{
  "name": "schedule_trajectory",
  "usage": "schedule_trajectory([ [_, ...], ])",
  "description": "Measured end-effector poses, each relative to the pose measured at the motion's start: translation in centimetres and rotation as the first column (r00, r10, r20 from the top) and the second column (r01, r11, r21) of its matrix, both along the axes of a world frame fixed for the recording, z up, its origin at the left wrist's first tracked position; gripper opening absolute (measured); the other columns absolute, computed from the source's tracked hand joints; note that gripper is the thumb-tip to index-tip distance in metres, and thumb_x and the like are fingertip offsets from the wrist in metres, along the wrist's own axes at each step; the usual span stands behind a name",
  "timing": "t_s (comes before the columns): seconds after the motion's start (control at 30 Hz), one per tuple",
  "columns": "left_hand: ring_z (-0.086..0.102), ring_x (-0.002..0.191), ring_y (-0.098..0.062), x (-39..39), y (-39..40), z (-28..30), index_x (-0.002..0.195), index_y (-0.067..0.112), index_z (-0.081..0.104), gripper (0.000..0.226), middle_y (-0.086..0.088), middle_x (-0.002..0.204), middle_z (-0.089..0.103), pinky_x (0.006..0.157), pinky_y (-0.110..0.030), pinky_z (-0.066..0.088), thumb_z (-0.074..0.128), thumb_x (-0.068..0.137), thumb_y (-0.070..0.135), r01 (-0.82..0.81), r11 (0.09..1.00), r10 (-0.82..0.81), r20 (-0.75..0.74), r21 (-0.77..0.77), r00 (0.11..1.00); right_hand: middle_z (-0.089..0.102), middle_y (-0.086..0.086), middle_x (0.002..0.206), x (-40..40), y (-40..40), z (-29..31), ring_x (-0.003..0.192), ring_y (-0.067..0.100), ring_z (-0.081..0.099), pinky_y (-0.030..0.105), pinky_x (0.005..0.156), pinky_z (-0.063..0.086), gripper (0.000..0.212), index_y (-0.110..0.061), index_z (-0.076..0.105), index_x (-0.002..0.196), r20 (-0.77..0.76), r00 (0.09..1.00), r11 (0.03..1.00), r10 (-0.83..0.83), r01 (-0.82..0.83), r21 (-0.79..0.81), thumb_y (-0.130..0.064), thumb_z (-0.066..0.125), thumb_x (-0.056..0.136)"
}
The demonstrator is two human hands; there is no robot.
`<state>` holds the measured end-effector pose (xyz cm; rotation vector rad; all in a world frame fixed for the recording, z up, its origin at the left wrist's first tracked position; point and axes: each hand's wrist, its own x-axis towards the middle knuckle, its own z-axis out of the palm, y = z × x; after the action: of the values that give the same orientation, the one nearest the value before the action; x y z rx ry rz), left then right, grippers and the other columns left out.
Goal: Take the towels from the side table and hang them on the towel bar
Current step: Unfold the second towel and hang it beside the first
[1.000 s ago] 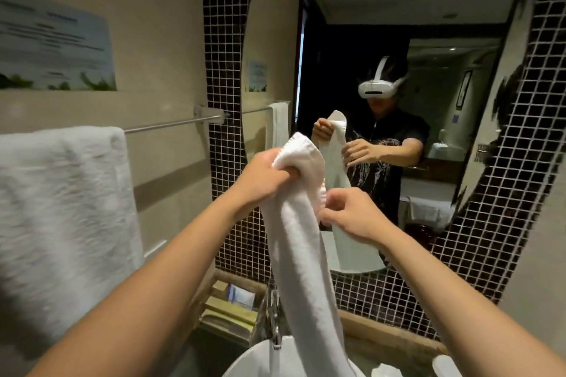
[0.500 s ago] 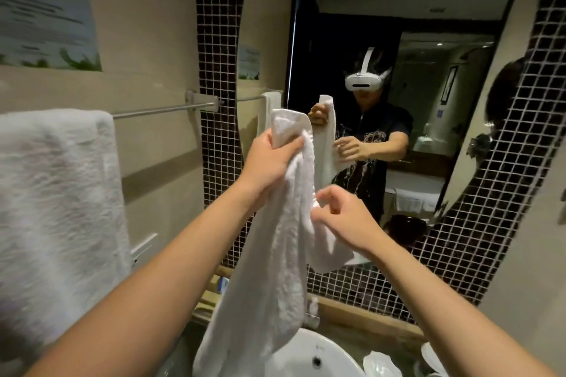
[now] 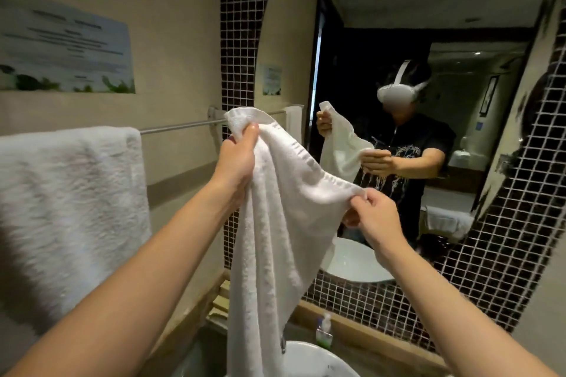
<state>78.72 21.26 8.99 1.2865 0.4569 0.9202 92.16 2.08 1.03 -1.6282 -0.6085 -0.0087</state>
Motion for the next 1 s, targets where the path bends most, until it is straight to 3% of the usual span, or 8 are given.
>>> schedule_trajectory([
  [0.13,0.071,0.075,-0.023,-1.1,2.3,-0.4,0.111,0.004,0.069,0.034,-0.008,0.09,0.073,0.062,-0.031,0.055,0.062,0.089,0.028,-0.098,0.995,0.098,-0.012,0.024,0.995,0.056,0.009,0.077,1.4,-1.0,2.1,0.074,0.023,0.052,0.035,0.067,0.044,0.026,0.002,0.06,0.084,-0.01,0.995,0.972,-0.101,0.101,0.212,-0.019,0.054,0.099],
  [0.37,0.061,0.065,-0.018,-1.8,3.7,-2.4,0.073,0.012,0.074,0.013,-0.002,0.072,0.07,0.061,-0.03,0.048,0.072,0.067,0.024,-0.213,0.945,0.252,-0.141,0.247,0.957,0.043,0.005,0.064,2.3,-1.7,2.8,0.063,0.018,0.038,0.037,0.06,0.03,0.035,-0.001,0.052,0.067,0.058,0.965,0.946,-0.257,0.239,0.22,-0.027,0.055,0.09],
  [0.47,0.053,0.059,-0.017,-1.9,4.5,-3.1,0.065,0.007,0.069,0.028,0.001,0.06,0.063,0.059,-0.032,0.043,0.069,0.058,0.034,-0.266,0.88,0.349,-0.156,0.395,0.924,0.033,0.001,0.055,2.3,-2.3,2.8,0.057,0.015,0.029,0.034,0.056,0.024,0.033,-0.011,0.044,0.057,0.065,0.952,0.939,-0.299,0.281,0.199,-0.019,0.059,0.085],
  [0.53,0.054,0.061,-0.02,-2.2,4.3,-2.9,0.069,0.009,0.067,0.026,0.001,0.062,0.064,0.061,-0.031,0.043,0.066,0.066,0.035,-0.209,0.81,0.392,-0.24,0.549,0.888,0.031,0.0,0.052,2.3,-2.6,2.8,0.055,0.016,0.028,0.035,0.056,0.025,0.035,-0.013,0.041,0.053,0.09,0.943,0.937,-0.321,0.302,0.175,-0.019,0.059,0.083],
  [0.67,0.058,0.071,-0.027,-2.4,1.7,-1.7,0.068,0.017,0.051,0.019,0.0,0.068,0.059,0.056,-0.03,0.038,0.053,0.084,0.027,0.194,0.522,0.579,-0.512,0.831,0.635,0.031,0.003,0.051,0.9,-2.2,2.6,0.053,0.018,0.027,0.034,0.054,0.024,0.038,-0.013,0.04,0.05,0.179,0.944,0.961,-0.277,0.27,0.064,-0.017,0.059,0.082],
  [0.8,0.054,0.047,-0.019,-1.6,-2.0,-1.2,0.069,0.008,0.059,0.02,-0.007,0.059,0.06,0.044,-0.023,0.039,0.054,0.086,0.015,0.51,0.739,0.041,-0.785,0.441,0.618,0.034,0.001,0.047,-1.6,-0.2,2.3,0.048,0.014,0.03,0.03,0.051,0.029,0.039,-0.008,0.043,0.047,0.294,0.951,0.989,-0.096,0.124,-0.078,-0.018,0.06,0.081],
  [0.87,0.057,0.047,-0.018,-0.8,-3.3,-1.5,0.071,0.006,0.061,0.015,-0.009,0.063,0.061,0.044,-0.022,0.042,0.056,0.083,0.012,0.515,0.801,-0.167,-0.711,0.306,0.683,0.036,-0.001,0.046,-2.6,0.8,2.1,0.047,0.011,0.032,0.031,0.05,0.031,0.041,-0.005,0.044,0.049,0.355,0.934,0.992,-0.025,0.067,-0.108,-0.021,0.061,0.082],
  [1.0,0.054,0.044,-0.014,0.9,-4.6,-2.0,0.076,0.007,0.06,0.009,-0.005,0.064,0.054,0.045,-0.025,0.047,0.055,0.084,0.006,0.437,0.875,-0.276,-0.525,0.209,0.805,0.048,0.005,0.046,-4.2,1.8,2.4,0.047,0.008,0.037,0.036,0.049,0.034,0.042,-0.01,0.056,0.051,0.48,0.874,0.993,0.072,-0.019,-0.114,-0.026,0.064,0.089],
])
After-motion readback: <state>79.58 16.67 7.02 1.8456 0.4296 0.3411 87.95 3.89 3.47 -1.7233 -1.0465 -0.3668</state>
